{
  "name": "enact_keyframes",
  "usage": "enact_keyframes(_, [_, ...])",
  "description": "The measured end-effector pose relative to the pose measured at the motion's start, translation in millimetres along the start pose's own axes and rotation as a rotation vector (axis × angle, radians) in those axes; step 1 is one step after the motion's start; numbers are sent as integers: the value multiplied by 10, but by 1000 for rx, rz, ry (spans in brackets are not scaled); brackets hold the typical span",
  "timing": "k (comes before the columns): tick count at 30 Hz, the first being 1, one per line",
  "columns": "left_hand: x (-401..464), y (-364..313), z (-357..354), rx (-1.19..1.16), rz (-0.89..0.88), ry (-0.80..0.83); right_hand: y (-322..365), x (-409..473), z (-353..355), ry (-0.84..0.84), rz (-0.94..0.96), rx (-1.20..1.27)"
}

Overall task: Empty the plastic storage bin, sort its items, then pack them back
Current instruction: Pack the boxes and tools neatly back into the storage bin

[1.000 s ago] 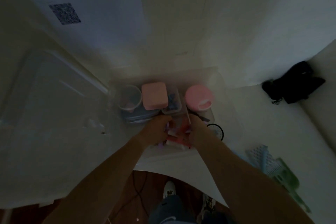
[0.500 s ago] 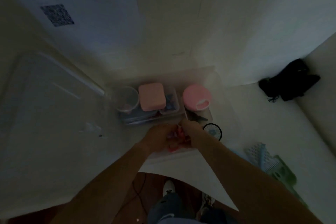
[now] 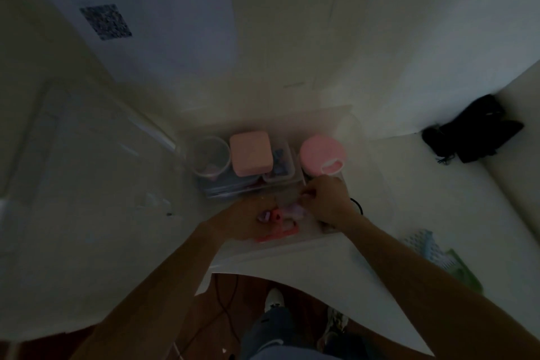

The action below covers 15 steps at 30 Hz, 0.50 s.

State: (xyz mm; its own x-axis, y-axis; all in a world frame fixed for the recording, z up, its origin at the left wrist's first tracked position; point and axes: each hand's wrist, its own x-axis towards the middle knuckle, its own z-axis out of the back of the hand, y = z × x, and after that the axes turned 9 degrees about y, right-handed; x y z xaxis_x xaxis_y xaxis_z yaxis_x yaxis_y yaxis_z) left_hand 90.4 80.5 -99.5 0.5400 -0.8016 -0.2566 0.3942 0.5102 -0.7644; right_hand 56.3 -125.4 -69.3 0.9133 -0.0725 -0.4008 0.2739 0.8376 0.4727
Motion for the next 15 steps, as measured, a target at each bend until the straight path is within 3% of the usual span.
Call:
enact_keyframes(3, [-9, 66, 123, 45, -28, 89, 20, 37, -13, -107, -66, -129])
enact_keyframes(8, [-19, 154, 227, 117, 18, 130, 3, -10, 32, -75, -132, -254])
enact_keyframes(15, [30, 110, 211, 100, 102, 167, -128, 91, 143, 7, -288, -170])
